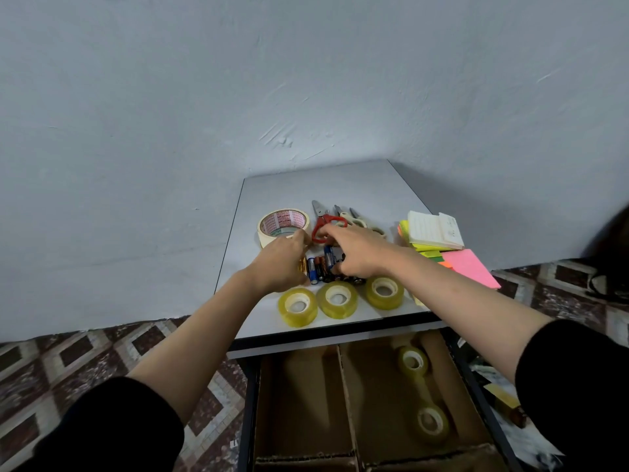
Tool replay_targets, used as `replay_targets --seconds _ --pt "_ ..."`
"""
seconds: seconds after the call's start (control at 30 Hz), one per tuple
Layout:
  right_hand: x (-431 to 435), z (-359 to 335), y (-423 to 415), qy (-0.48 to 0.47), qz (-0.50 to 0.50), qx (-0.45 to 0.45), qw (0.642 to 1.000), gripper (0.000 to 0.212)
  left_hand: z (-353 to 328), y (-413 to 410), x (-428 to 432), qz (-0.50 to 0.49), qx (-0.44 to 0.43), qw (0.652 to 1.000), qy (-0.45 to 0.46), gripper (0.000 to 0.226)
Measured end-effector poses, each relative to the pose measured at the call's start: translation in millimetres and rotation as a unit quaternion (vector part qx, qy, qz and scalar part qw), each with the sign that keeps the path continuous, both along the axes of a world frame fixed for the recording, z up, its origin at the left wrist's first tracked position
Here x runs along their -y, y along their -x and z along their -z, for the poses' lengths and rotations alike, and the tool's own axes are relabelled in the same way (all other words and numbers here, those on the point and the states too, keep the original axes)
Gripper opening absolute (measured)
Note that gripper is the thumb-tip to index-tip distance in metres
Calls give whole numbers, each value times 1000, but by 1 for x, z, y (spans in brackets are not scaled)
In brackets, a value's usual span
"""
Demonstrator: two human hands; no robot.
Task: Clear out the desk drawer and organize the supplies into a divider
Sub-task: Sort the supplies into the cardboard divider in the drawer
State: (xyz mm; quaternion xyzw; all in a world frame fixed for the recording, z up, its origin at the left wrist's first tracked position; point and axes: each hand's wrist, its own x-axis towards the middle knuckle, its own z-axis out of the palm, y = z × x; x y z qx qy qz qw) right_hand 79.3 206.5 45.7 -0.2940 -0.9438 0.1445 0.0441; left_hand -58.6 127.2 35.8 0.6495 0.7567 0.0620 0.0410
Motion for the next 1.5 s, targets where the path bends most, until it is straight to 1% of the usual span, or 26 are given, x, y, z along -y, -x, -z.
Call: replay_targets --seconds 0.1,0.2,0.33,0.4,0.47,0.5,0.53,0.57,0.63,0.67,0.7,0.77,0.83,0.9,0.93,0.97,1.0,1.03,1.07,1.1,1.17,1.2,1.23,1.27,1.33,1.5 --pt "-2 -4 -2 14 8 -43 999 62 -1 1 3 -7 21 1000 -21 66" --pt "-1 -11 -7 27 12 -64 998 63 -5 3 6 -5 39 998 -39 65" --pt "13 -23 -19 72 11 -115 991 55 -12 2 15 -12 74 995 -67 67" --pt "22 -27 -27 110 16 -157 981 46 -17 0 23 -17 112 990 -89 67" --pt "35 -31 -38 162 17 -187 969 34 -26 -5 39 -28 198 970 -137 63" --pt "45 -33 -44 205 14 -202 958 27 -30 -10 50 -37 267 949 -165 58" --pt "55 -34 -51 263 7 -221 939 23 -34 -15 63 -44 349 917 -186 54" --pt "66 -34 -59 334 -2 -243 911 23 -37 -22 77 -44 435 877 -197 50" --pt "90 -25 -76 483 -14 -274 831 24 -36 -38 110 -41 584 791 -179 42" --pt "103 -16 -84 544 -12 -274 793 25 -29 -46 129 -49 642 749 -156 39" --pt "114 -6 -92 585 -5 -270 765 25 -20 -52 146 -60 686 712 -135 34" --pt "131 20 -101 633 24 -254 731 27 7 -62 174 -100 736 663 -96 24" --pt "143 46 -107 658 64 -240 710 28 39 -69 198 -158 758 630 -59 20" --pt "148 67 -111 673 109 -239 692 25 64 -73 215 -206 767 607 -37 15" --pt "150 75 -112 674 125 -240 688 23 73 -75 222 -223 765 603 -31 11" --pt "150 81 -113 669 138 -243 688 21 80 -75 226 -236 758 607 -26 9" --pt "150 87 -113 664 152 -248 689 19 86 -75 229 -244 743 623 -20 8" --pt "148 91 -113 657 164 -252 691 18 90 -75 231 -243 715 655 -11 8" --pt "147 95 -113 651 172 -253 695 17 95 -75 233 -234 671 704 2 13" --pt "147 97 -113 643 175 -251 702 16 99 -76 235 -217 606 765 20 20" --pt "144 100 -114 633 174 -244 714 16 109 -77 236 -169 414 892 65 32" --pt "142 101 -114 631 172 -242 716 16 114 -78 235 -135 313 936 84 37" --pt "140 102 -114 631 170 -241 718 16 117 -80 234 -100 229 963 98 40" --pt "139 103 -114 631 167 -239 719 15 120 -82 231 -68 167 977 114 39" --pt "137 105 -113 633 163 -234 720 14 124 -87 224 -22 86 985 149 34" --pt "136 106 -112 628 154 -231 727 13 135 -84 203 13 -10 979 204 26"
